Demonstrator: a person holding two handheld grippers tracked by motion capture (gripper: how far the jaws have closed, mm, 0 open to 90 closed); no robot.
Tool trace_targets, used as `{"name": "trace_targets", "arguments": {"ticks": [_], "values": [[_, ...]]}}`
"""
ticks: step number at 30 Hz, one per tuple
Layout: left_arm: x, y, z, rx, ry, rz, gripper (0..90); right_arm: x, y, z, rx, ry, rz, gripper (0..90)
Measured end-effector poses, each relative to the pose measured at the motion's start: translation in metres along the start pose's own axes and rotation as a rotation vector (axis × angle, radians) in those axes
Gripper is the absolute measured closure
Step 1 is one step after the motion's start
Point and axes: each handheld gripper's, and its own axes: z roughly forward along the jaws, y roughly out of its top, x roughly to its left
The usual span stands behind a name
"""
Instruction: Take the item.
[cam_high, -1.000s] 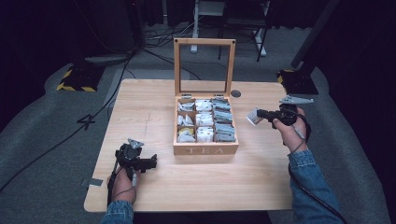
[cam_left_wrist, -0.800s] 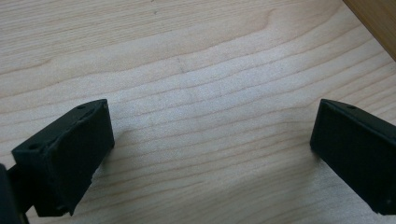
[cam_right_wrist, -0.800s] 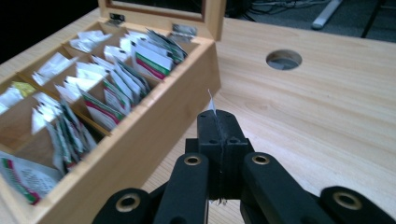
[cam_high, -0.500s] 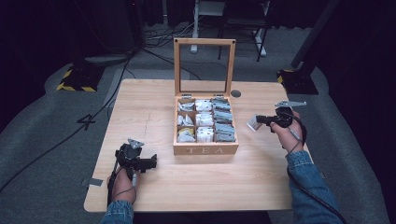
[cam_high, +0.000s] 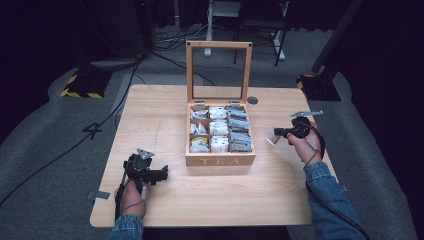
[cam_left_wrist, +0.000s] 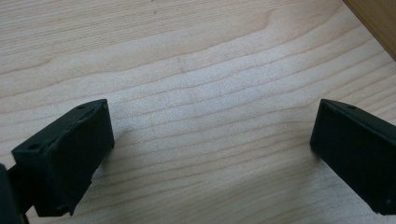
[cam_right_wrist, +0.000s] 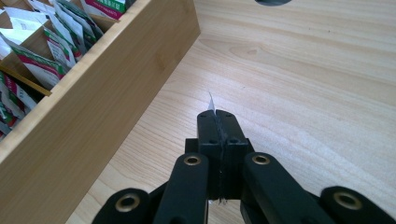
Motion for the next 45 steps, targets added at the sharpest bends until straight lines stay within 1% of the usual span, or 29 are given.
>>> {"name": "trace_targets", "arguments": {"ticks": [1,5,10,12,13,14,15,17,19,20,22,23,26,30,35,37,41,45], "values": [[0.0,0.0,0.0,0.0,0.0,0.0,0.0,-0.001,0.0,0.001,0.001,-0.001,-0.002,90.0],[0.0,0.0,0.0,0.0,0.0,0.0,0.0,-0.002,-0.002,0.003,0.026,0.0,0.015,89.4],[0.0,0.0,0.0,0.0,0.0,0.0,0.0,-0.003,-0.003,0.006,0.042,-0.01,0.008,86.5],[0.0,0.0,0.0,0.0,0.0,-0.001,0.0,-0.003,-0.004,0.007,0.052,-0.012,0.01,84.5],[0.0,0.0,0.0,0.0,0.0,0.0,0.0,-0.004,-0.004,0.007,0.053,-0.012,0.011,81.1],[0.0,0.0,0.0,0.0,0.0,0.0,0.0,-0.004,-0.004,0.007,0.053,-0.012,0.011,81.1],[0.0,0.0,0.0,0.0,0.0,0.0,0.0,-0.004,-0.004,0.008,0.045,-0.017,0.008,70.6],[0.0,0.0,0.0,0.0,0.001,0.002,0.0,-0.005,-0.004,0.009,0.013,-0.031,-0.015,60.0],[0.0,0.0,0.0,0.0,0.0,0.0,0.0,-0.005,-0.003,0.009,-0.016,-0.07,-0.043,51.1],[0.0,0.0,0.0,0.0,0.0,0.0,0.0,-0.005,-0.002,0.008,-0.027,-0.084,-0.048,48.3],[0.0,0.0,0.0,0.0,0.0,0.0,0.0,-0.006,-0.002,0.007,-0.053,-0.098,-0.049,44.7],[0.0,0.0,0.0,0.0,0.0,0.0,0.0,-0.005,-0.001,0.006,-0.069,-0.102,-0.044,43.7],[0.0,0.0,0.0,0.0,0.0,-0.001,0.0,-0.005,0.001,0.002,-0.096,-0.112,-0.046,43.1],[0.0,0.0,0.0,-0.001,0.001,0.0,0.0,-0.002,0.003,-0.004,-0.125,-0.087,-0.051,42.9],[0.0,0.0,0.0,-0.001,0.001,0.0,0.0,0.009,0.007,-0.014,-0.144,-0.013,-0.078,42.1],[0.0,0.0,0.0,-0.001,0.001,0.0,0.0,0.014,0.008,-0.019,-0.151,0.007,-0.088,41.5],[0.0,0.0,0.0,-0.001,0.0,0.0,0.0,0.024,0.007,-0.03,-0.164,0.03,-0.116,41.2],[0.0,0.0,0.0,-0.001,0.0,0.0,0.0,0.034,0.005,-0.039,-0.169,0.059,-0.133,41.0]]}}
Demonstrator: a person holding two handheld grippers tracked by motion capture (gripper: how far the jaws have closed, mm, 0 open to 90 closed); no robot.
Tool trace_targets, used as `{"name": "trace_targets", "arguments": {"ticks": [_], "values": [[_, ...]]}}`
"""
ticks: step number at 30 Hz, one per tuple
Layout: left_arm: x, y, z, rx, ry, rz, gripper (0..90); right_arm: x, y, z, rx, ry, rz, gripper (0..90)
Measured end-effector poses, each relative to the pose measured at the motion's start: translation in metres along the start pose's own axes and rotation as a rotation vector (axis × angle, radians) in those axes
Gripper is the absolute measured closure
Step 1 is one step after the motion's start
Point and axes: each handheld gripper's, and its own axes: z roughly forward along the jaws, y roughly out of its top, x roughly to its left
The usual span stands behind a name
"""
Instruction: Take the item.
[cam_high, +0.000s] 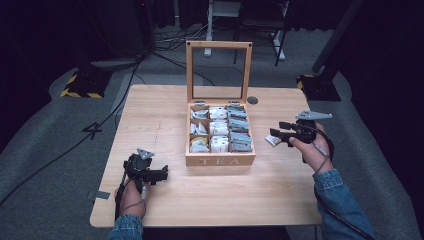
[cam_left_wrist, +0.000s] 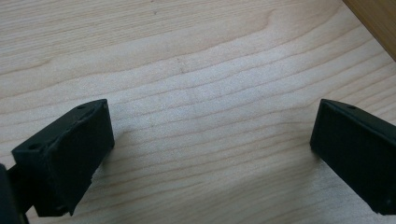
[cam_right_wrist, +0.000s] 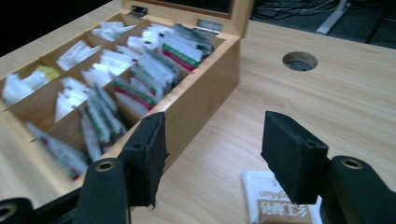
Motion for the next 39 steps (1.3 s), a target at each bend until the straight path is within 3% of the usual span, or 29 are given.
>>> {"name": "trace_targets", "arguments": {"ticks": [11,18,28,39], "values": [[0.0,0.0,0.0,0.0,0.0,0.0,0.0,0.034,-0.01,-0.015,0.027,0.059,-0.093,40.1],[0.0,0.0,0.0,0.0,-0.001,0.001,0.0,0.049,-0.027,-0.015,0.067,0.09,-0.127,39.8],[0.0,0.0,0.0,0.0,-0.001,0.001,0.0,0.054,-0.053,-0.004,0.144,0.115,-0.125,39.1],[0.0,0.001,0.001,0.0,-0.002,-0.001,0.0,0.05,-0.075,0.012,0.201,0.109,-0.141,36.1]]}}
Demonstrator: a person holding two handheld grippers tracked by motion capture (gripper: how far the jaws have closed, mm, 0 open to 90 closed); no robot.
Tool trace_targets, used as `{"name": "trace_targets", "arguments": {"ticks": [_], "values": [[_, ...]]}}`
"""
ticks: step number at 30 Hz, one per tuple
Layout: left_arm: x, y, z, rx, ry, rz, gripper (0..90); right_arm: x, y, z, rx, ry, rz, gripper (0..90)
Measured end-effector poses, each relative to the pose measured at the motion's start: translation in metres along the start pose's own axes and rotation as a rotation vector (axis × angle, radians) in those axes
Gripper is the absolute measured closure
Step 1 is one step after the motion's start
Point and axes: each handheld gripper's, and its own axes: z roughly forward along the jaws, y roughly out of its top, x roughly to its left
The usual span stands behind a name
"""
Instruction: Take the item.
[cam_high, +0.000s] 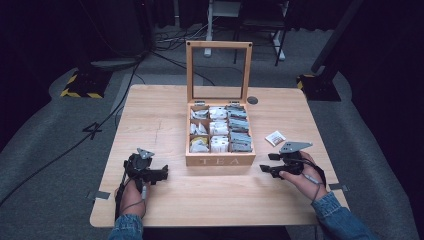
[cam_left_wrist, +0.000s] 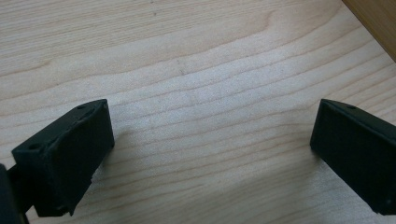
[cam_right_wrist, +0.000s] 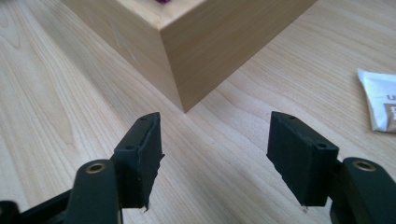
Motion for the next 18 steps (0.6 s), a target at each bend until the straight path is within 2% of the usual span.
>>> {"name": "trace_targets", "arguments": {"ticks": [5,10,13,18], "values": [[0.0,0.0,0.0,0.0,0.0,0.0,0.0,0.0,-0.01,0.013,-0.029,0.01,-0.024,35.5],[0.0,0.0,0.0,0.0,0.0,0.001,0.0,0.003,-0.016,0.022,-0.017,0.0,-0.058,32.7],[0.0,0.0,0.0,0.0,0.0,0.0,0.0,0.005,-0.017,0.024,-0.016,-0.009,-0.07,29.1],[0.0,0.0,0.0,0.0,0.0,0.0,0.0,0.007,-0.016,0.028,-0.001,-0.019,-0.097,17.4]]}}
